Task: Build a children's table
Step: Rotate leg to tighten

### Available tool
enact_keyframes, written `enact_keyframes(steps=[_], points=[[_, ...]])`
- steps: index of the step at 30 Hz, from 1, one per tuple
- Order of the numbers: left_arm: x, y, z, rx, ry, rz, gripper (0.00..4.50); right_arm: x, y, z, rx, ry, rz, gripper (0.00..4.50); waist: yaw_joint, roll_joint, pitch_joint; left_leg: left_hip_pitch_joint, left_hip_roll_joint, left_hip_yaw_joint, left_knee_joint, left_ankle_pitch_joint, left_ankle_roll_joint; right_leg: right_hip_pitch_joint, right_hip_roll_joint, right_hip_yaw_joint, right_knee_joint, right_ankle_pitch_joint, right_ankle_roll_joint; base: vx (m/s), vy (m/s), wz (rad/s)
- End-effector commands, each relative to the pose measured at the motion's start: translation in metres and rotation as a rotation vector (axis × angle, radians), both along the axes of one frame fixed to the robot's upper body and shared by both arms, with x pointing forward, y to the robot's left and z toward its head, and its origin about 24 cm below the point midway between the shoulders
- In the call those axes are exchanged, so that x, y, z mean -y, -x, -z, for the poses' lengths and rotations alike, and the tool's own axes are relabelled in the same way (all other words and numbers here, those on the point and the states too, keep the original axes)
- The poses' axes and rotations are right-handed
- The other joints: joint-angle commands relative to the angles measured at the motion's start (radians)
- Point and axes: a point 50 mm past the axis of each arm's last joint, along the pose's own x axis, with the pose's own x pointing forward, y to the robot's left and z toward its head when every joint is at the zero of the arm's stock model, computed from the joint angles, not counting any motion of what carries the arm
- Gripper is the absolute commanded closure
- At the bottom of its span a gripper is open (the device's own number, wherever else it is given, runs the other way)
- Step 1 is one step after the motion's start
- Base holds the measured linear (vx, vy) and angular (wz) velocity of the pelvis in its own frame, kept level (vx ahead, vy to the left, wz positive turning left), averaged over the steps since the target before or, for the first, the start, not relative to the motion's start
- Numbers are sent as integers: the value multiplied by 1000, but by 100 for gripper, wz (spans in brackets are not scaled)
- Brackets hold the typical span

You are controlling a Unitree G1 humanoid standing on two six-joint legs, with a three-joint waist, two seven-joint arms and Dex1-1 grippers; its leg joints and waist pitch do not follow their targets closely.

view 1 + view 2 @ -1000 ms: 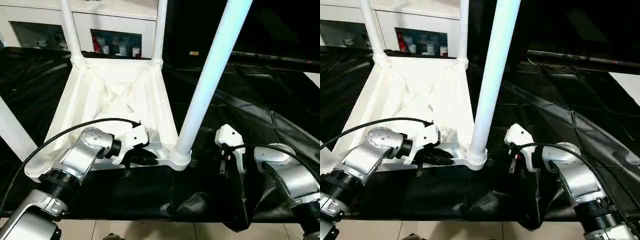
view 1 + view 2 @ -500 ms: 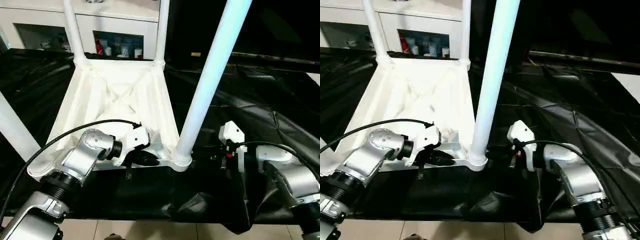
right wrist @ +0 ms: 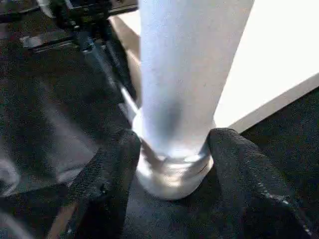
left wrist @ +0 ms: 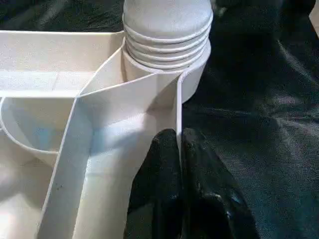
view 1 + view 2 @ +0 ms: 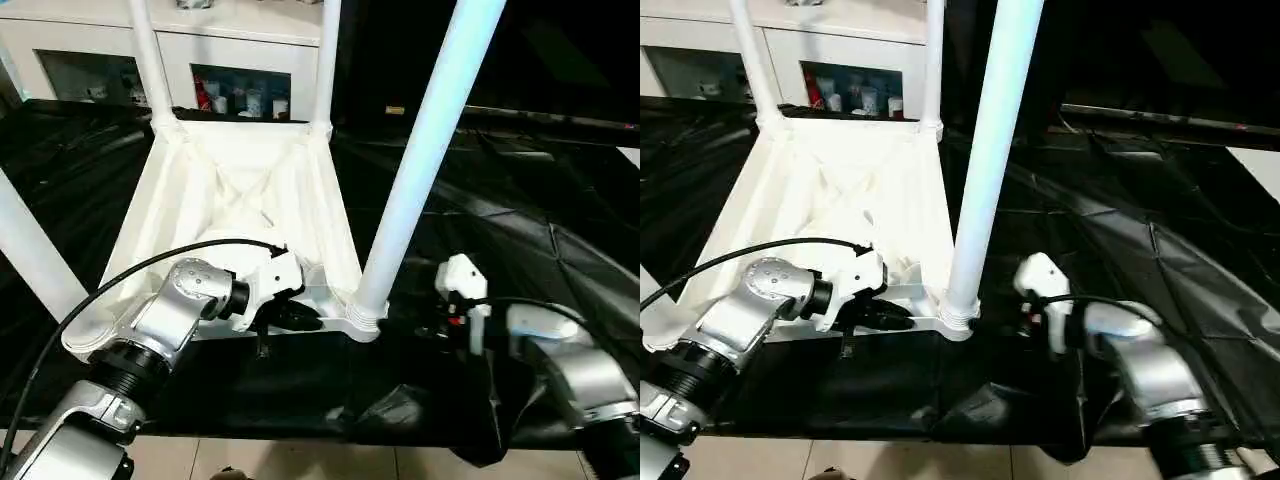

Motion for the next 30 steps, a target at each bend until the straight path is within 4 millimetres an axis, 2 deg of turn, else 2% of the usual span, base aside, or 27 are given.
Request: enact_keyframes(steps=[1,5,9,10,13,14,18,20,22,29,30], points=[[6,2,5,-20,8,9,450,4,-4,-2,36,13,27,163,0,2,-59,15,25,-15,-73,-285,1,34,-58,35,-91,-324,-171,0,0,0],[7,1,5,-18,7,12,450,2,-5,-1,43,19,28,132,-1,3,-58,14,24,-16,-75,-296,2,36,-57,35,-91,-323,-170,0,0,0],[10,0,4,-11,7,15,450,1,-8,2,56,34,38,118,-1,3,-57,14,23,-16,-75,-305,0,35,-58,35,-94,-355,-161,0,0,0],[10,0,4,-11,8,15,450,0,-8,3,55,31,37,92,-2,3,-57,15,24,-17,-76,-307,0,34,-59,35,-95,-361,-158,0,0,0],[11,-1,4,-9,10,15,450,-4,-8,5,57,22,29,86,-1,4,-59,15,24,-17,-75,-307,1,33,-59,34,-95,-355,-162,0,0,0],[10,-1,4,-9,9,15,450,-6,-9,6,58,20,29,66,-1,4,-59,15,24,-17,-75,-307,1,33,-59,34,-95,-355,-162,0,0,0],[10,-1,4,-8,5,13,450,-14,-12,7,76,11,41,37,0,5,-59,15,26,-17,-77,-303,0,33,-58,34,-91,-318,-173,0,0,0],[9,-1,4,-8,4,12,450,-17,-14,7,86,9,53,20,-2,6,-58,12,24,-17,-78,-303,-3,34,-58,34,-89,-322,-174,0,0,0],[8,-1,4,-8,3,10,450,-20,-18,7,113,25,62,3,-2,7,-58,16,25,-17,-79,-315,-10,32,-59,34,-92,-345,-170,0,0,0],[6,-1,5,-7,-2,1,450,-22,-19,8,105,13,55,3,-1,7,-57,15,25,-16,-79,-312,-5,33,-58,36,-91,-323,-172,0,0,0],[6,-1,5,-7,-2,1,450,-22,-19,8,105,14,54,29,-1,6,-57,15,25,-16,-79,-314,-5,33,-59,36,-91,-330,-170,0,0,0]])
